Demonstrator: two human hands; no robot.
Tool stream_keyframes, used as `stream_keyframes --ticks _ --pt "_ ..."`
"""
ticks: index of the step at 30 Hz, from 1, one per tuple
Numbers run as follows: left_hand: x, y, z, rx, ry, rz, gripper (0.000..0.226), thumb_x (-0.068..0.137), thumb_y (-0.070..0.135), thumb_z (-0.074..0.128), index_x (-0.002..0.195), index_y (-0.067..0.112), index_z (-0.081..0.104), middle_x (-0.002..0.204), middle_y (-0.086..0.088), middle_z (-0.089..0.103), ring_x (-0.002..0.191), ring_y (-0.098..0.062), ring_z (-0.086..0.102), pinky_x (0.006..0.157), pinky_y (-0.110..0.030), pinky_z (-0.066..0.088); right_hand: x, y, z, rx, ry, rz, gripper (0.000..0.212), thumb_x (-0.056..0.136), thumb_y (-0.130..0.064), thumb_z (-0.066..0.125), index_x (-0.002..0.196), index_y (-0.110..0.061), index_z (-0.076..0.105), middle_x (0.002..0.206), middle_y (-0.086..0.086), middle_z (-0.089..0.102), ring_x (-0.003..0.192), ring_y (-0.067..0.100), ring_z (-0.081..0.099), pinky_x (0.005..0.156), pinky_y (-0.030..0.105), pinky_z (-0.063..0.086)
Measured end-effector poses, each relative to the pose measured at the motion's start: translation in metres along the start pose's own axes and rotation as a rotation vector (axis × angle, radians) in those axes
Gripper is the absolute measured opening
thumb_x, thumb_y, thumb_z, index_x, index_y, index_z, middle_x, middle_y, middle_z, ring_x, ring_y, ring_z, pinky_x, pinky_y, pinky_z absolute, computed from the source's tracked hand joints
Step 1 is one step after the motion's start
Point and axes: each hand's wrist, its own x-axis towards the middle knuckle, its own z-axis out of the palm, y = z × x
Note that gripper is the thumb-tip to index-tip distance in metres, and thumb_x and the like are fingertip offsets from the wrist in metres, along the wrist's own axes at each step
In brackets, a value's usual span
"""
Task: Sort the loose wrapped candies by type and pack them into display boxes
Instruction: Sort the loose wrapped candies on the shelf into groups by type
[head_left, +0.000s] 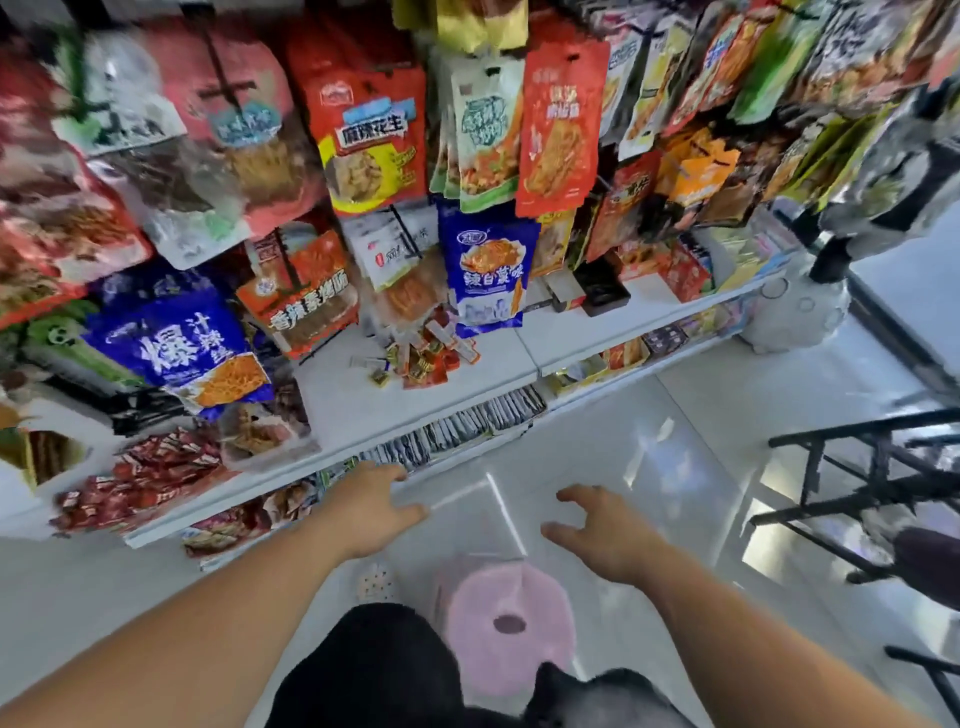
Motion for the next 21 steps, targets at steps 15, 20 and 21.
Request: stream_keyframes --ticks 15,20,21 --pt "0.160 0.002 -0.058 -0.180 0.109 -0.070 0.072 0.082 0.064 0.061 0.140 0.024 0.045 0.145 0.000 0.041 0.127 -0.019 0.046 0.100 -0.030 0.040 0.213 -0.070 -0.067 -0.086 -0.103 -0.203 0.063 0.086 -0.060 0.060 0.140 -0.031 0.048 0.151 -0.004 0.041 0.132 0.016 0.047 0.108 0.031 0.039" --pt "0.201 -0.013 -0.033 -0.118 0.182 -0.163 0.075 0.080 0.066 0.061 0.141 0.026 0.043 0.143 0.003 0.042 0.126 -0.020 0.046 0.102 -0.034 0.042 0.293 -0.064 -0.054 -0.207 -0.180 -0.283 0.064 0.089 -0.059 0.058 0.143 -0.028 0.045 0.148 -0.001 0.043 0.129 0.019 0.048 0.107 0.030 0.039" --pt "0.211 -0.016 -0.029 -0.054 0.193 -0.158 0.075 0.081 0.065 0.060 0.142 0.027 0.042 0.142 0.003 0.042 0.127 -0.021 0.045 0.102 -0.036 0.042 0.307 -0.063 -0.051 -0.233 -0.162 -0.304 0.064 0.088 -0.059 0.058 0.143 -0.028 0.046 0.146 -0.001 0.045 0.127 0.018 0.050 0.105 0.030 0.041"
